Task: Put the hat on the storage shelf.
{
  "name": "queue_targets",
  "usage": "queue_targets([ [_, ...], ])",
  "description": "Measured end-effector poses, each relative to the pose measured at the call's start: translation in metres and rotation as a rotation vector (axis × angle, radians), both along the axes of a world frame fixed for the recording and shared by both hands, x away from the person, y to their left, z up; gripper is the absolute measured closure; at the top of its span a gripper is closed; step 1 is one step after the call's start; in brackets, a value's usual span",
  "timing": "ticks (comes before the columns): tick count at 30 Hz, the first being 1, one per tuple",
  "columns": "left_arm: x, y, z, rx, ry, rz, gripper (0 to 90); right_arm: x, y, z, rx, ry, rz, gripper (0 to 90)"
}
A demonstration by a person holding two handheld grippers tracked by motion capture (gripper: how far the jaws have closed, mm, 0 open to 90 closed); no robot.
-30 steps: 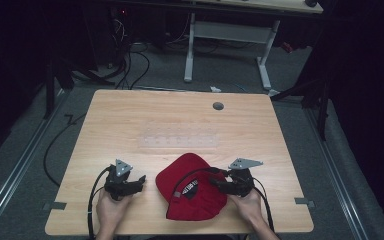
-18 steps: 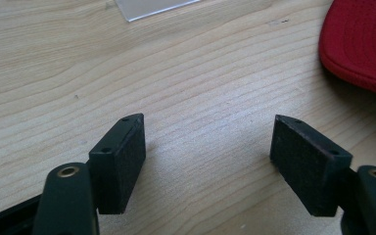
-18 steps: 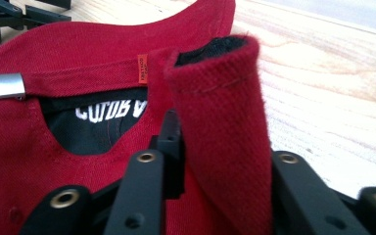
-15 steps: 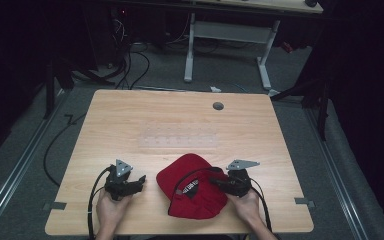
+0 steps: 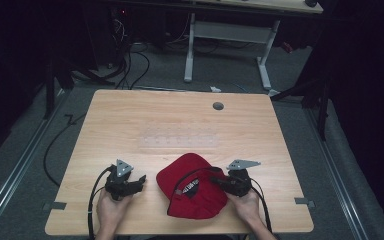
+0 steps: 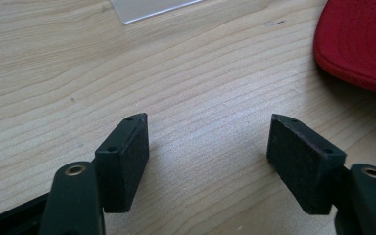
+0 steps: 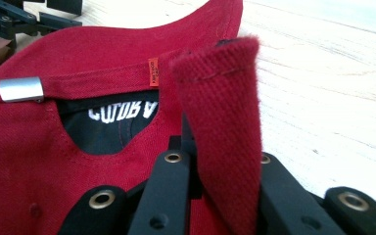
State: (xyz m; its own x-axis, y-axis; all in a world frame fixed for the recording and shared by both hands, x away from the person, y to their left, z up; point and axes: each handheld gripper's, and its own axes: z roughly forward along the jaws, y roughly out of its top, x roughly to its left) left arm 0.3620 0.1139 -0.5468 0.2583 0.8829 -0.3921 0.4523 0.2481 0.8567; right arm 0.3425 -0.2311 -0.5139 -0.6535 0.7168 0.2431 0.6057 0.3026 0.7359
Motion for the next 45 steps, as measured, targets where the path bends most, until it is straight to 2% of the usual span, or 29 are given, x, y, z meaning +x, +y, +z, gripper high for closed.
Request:
queue_targets([
  [3,0.0,0.0,0.0,0.0,0.0,0.001,32.3,0.0,-0.001,0.001,0.013,0.017,-0.007,86.2],
  [13,0.0,0.0,0.0,-0.002,0.002,0.001,32.0,-0.001,-0.011,0.009,0.056,0.032,-0.018,86.6],
  [26,-0.002,-0.001,0.001,-0.002,0.005,-0.024,30.2,-0.004,-0.015,0.029,0.072,0.012,-0.006,86.7],
  [28,-0.004,-0.001,0.001,0.013,-0.001,-0.032,30.3,-0.005,-0.017,0.032,0.086,0.02,-0.008,86.7],
  [35,-0.012,-0.006,0.007,0.019,-0.027,-0.094,29.3,-0.006,-0.024,0.042,0.101,0.006,-0.014,86.7],
  [38,-0.018,-0.013,0.014,0.009,-0.054,-0.128,28.8,-0.006,-0.026,0.045,0.118,0.008,-0.017,86.7],
  [45,-0.03,-0.035,0.025,0.048,-0.103,-0.228,27.4,-0.007,-0.03,0.056,0.139,0.0,-0.016,86.7],
])
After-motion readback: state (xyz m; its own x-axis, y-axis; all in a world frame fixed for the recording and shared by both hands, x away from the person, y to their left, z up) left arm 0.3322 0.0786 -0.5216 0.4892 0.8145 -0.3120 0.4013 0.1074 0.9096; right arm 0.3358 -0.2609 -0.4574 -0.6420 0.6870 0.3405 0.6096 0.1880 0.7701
